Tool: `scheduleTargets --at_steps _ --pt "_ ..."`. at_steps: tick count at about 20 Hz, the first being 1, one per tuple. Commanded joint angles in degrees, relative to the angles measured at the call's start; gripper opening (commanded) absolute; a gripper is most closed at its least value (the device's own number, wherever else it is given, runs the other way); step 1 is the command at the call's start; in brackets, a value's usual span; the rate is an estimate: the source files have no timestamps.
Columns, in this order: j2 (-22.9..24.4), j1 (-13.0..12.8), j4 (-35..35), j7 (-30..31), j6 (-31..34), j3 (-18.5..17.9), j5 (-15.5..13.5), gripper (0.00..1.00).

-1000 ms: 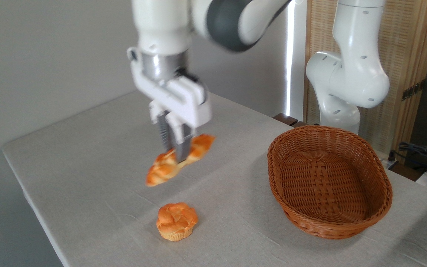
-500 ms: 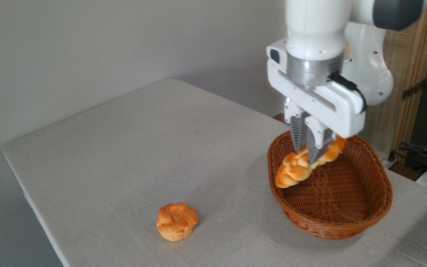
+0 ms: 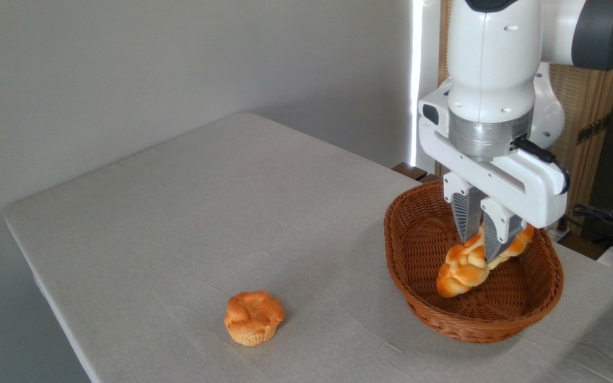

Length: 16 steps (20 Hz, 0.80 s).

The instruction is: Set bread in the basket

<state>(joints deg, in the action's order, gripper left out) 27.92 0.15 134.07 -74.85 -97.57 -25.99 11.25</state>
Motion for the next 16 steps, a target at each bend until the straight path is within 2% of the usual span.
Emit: scheduleTargets --at_steps 1,5,16 --pt "-0.06 -0.59 0.22 -0.65 -1.04 -0.73 0.88 1.00" --pt "-0.41 -0.67 0.14 -0.30 -1.39 -0.82 -0.26 1.00" --pt "-0.77 -0.68 -0.13 -0.12 -1.75 -0.82 -0.52 1.00"
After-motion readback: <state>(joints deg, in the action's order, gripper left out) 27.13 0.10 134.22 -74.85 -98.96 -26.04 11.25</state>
